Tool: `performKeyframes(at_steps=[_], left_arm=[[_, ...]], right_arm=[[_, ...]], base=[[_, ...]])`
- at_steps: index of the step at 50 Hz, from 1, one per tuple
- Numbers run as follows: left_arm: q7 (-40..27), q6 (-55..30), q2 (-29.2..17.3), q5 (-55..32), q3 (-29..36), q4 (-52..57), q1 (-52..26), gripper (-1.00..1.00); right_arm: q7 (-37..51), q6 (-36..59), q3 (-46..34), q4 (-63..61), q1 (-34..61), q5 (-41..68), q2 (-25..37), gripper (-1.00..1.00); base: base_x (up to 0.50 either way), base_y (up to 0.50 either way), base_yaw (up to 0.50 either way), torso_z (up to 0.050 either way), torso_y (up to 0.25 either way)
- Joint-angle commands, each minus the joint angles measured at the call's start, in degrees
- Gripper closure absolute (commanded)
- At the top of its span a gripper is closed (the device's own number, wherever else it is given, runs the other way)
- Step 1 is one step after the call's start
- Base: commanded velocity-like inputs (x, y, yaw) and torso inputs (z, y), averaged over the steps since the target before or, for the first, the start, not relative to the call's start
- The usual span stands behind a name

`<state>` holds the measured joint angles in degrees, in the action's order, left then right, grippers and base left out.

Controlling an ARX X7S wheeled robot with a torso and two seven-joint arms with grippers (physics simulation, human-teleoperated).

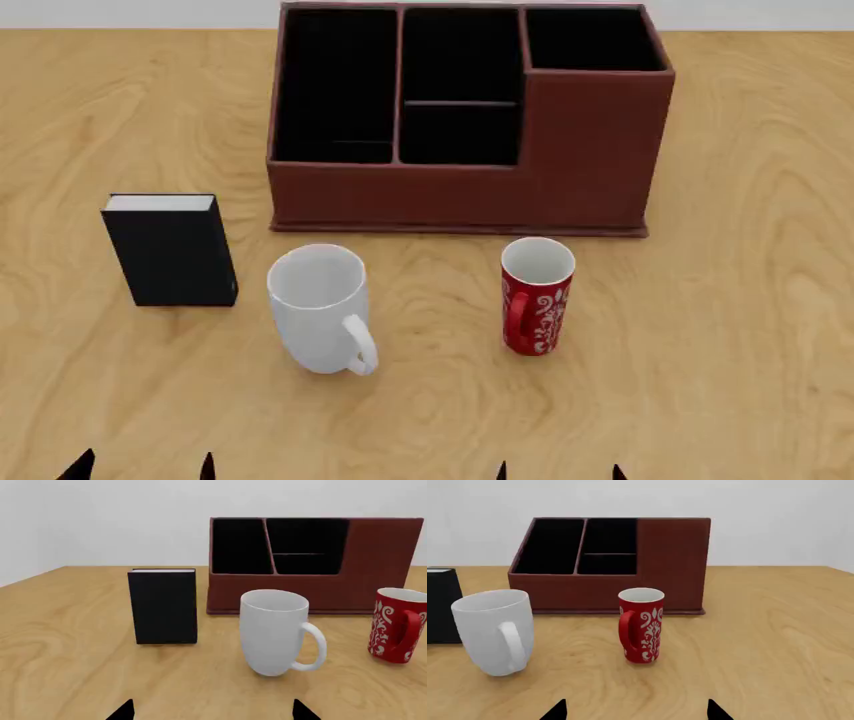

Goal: Pick up the white mug and place it to the right of the caddy.

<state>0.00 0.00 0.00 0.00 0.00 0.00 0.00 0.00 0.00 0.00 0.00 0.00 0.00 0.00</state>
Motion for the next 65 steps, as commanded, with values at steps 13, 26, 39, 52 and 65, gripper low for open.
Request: performKeyframes(at_steps=[13,26,39,52,65], left_arm=[[-3.2,0.4,-2.5,-1.9,3.3,0.0,0.2,-1.00],[-5.1,-8.0,-5.1,-1.4,4.7,13.2,-0.8,-1.00],[-3.4,-30.3,-9.1,-0.4,5.8,38.1,-13.6,-1.00],[-2.5,-39.0,-10.1,-1.5,5.4,46.6,-25.5,-1.00],[-2.1,-46.7,-9.4,-3.2,5.2,50.2,-36.8,-1.00]], right_arm=[[2.8,-2.1,-2.9,4.5,1.8,2.2,2.7,-1.00],[4.2,3.9,-4.7,-4.8,1.6,2.1,4.9,-1.00],[3.5,25.0,-4.2,-32.0,9.1,5.1,8.8,-1.00],[3.6,45.6,-0.2,-48.0,23.5,11.5,10.4,-1.00],[4.1,55.7,-0.2,-49.7,37.8,14.7,10.6,-1.00]], base=[[0.00,0.00,0.00,0.000,0.000],[0.00,0.00,0.00,0.000,0.000],[0.00,0.00,0.00,0.000,0.000],[0.00,0.00,0.00,0.000,0.000],[0.00,0.00,0.00,0.000,0.000]])
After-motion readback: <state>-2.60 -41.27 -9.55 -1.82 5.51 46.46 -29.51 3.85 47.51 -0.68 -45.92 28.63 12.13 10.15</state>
